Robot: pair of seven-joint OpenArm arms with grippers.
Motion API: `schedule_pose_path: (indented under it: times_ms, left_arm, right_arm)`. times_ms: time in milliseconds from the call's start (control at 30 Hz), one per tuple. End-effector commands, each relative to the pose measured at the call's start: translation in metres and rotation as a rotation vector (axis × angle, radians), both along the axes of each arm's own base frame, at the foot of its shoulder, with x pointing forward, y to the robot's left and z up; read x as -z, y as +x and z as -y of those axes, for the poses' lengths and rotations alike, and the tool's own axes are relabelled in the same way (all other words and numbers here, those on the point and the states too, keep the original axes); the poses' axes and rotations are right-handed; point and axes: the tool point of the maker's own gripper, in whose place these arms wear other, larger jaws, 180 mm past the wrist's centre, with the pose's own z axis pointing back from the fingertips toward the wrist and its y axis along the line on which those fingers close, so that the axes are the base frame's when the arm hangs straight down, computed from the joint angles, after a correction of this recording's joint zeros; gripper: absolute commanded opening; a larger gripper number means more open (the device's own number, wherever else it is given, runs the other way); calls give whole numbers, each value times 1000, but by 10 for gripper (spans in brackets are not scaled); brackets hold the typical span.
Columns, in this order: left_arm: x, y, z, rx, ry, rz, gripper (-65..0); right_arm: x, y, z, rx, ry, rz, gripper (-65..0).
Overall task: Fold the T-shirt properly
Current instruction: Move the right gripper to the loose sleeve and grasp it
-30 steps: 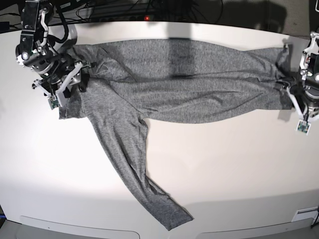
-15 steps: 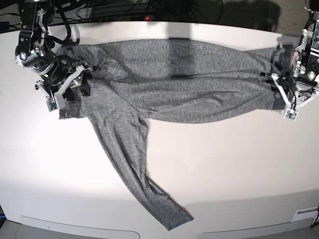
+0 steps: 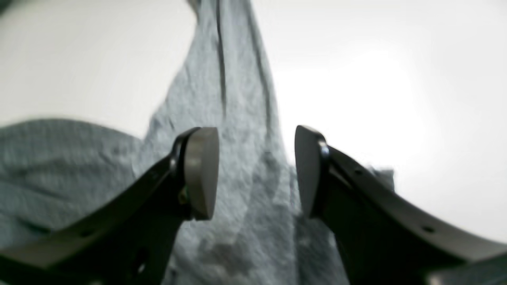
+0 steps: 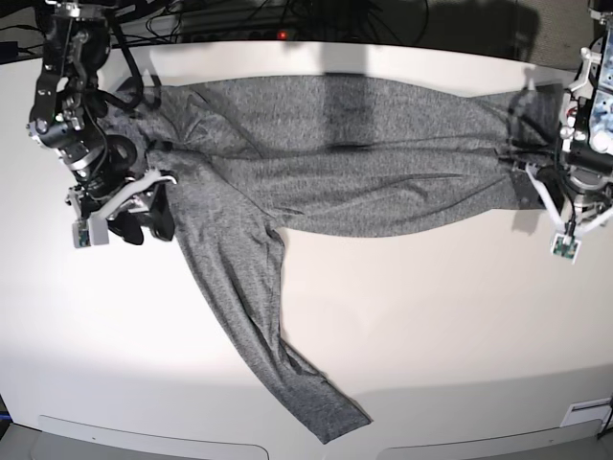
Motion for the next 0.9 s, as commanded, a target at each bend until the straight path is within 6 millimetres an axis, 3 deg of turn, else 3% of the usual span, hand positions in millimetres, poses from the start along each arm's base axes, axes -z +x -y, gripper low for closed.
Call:
schedule_pose_path:
  times_ms: [0,100,167,267,433,667,867]
  left_arm:
    - [-15,11,3,3,-15,77,-454]
    - [5,12,26,2,-142,70,-454]
    - [29,6,30,-27,-177,18,-454]
    - [62,-6,26,-65,-193,-70,-454]
    - [95,-25,9,-125,-174,-176,-454]
    - [125,-40,-3,-127,-161,-250,-454]
    - [135,-41,-6,-135,-183,-253,-454]
  right_arm:
    - [-16,9,-4,-2,29,60,-338]
    - [-7,13,-19,13,92,33,-338]
    - [2,15,-30,22,126,7,-338]
    - [22,13,-39,31,120,-41,-338]
    - [52,0,-44,32,137,-139,-338]
    - [92,-11,-37,57,119,-227,-338]
    - [107,-5,-35,75,129,-242,-338]
